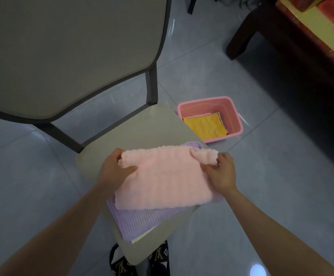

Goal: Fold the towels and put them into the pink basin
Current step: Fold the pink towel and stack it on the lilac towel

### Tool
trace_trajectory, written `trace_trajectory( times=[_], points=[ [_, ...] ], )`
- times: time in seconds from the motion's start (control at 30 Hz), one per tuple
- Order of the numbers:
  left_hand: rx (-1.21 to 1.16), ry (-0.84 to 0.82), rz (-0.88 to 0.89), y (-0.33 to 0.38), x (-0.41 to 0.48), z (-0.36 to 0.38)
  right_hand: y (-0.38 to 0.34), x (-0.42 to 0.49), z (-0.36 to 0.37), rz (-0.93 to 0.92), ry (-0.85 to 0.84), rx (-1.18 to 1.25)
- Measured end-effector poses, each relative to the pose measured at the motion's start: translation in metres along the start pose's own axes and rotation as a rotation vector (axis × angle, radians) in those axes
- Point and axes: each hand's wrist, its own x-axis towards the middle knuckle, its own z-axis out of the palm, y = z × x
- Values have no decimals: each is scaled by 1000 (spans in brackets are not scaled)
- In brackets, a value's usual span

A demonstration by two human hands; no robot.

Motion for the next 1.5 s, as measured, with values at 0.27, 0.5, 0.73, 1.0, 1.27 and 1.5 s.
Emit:
trace_trajectory(
  times=[0.27, 0.5, 0.73, 1.0, 1.27, 1.5],
  points=[
    [-236, 158, 37, 9, -74, -6, -4, -7, -20, -303, 40, -99],
    [-353, 252, -102, -11, -112, 6, -22, -18, -29, -250, -57, 52],
    [-239, 475, -286, -40, -96, 19, -17, -7, 9, -59, -215, -162],
    [-434, 239, -556, -53, -89, 34, -13, 12, 23, 232, -286, -28],
    [-856, -187, -498, -37, -92, 5, -31, 16, -16, 465, -568, 318],
    [-777, 72, -344, 15, -93, 5, -55, 11, -72, 271, -500, 480]
  ],
)
